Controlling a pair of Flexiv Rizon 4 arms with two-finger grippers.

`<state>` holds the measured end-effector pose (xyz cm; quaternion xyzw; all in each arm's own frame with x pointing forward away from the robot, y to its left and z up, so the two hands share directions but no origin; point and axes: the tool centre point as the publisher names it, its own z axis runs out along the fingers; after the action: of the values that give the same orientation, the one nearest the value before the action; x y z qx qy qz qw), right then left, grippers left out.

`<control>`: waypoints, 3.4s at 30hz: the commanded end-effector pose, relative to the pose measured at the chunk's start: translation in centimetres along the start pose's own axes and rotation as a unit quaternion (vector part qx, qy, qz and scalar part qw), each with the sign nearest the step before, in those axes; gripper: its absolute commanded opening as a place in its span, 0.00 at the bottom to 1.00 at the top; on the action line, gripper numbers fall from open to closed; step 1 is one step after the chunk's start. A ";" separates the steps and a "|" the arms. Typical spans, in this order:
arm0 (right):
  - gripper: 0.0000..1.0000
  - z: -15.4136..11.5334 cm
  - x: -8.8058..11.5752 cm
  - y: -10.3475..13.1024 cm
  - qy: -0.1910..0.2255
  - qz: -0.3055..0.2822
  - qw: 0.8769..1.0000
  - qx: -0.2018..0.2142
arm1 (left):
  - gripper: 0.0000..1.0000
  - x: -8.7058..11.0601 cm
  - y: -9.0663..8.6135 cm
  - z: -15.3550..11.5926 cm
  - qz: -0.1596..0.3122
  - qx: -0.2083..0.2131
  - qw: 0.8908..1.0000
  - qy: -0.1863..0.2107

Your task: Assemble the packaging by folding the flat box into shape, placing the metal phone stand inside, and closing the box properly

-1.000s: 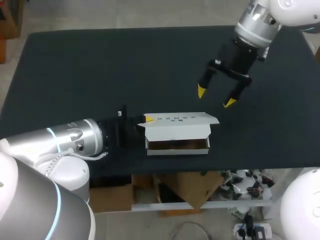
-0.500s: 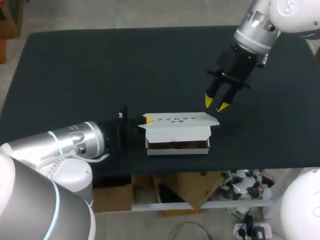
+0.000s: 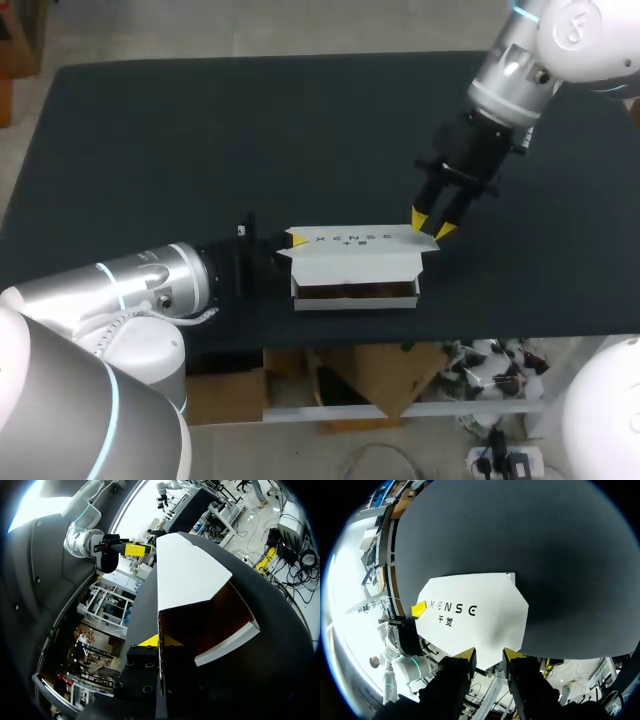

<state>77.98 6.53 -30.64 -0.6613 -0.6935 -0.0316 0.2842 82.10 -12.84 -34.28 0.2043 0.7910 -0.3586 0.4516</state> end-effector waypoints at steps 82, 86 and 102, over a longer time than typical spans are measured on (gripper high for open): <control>0.36 4.1 -1.1 0.6 -0.011 -0.011 1.000 0.019 | 1.00 -3.7 4.5 -11.0 -0.029 -0.145 0.943 0.299; 0.36 4.3 -1.0 0.6 -0.012 -0.011 1.000 0.018 | 1.00 -4.9 5.0 -10.8 -0.044 -0.135 0.939 0.313; 0.37 4.5 -1.2 0.5 -0.010 -0.011 1.000 0.017 | 1.00 -6.4 5.6 -10.2 -0.086 -0.137 0.933 0.321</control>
<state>77.04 7.42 -34.88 -0.6486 -0.7042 -0.0138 0.2885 83.04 -1.13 -27.74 0.1386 0.9033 -0.2357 0.3306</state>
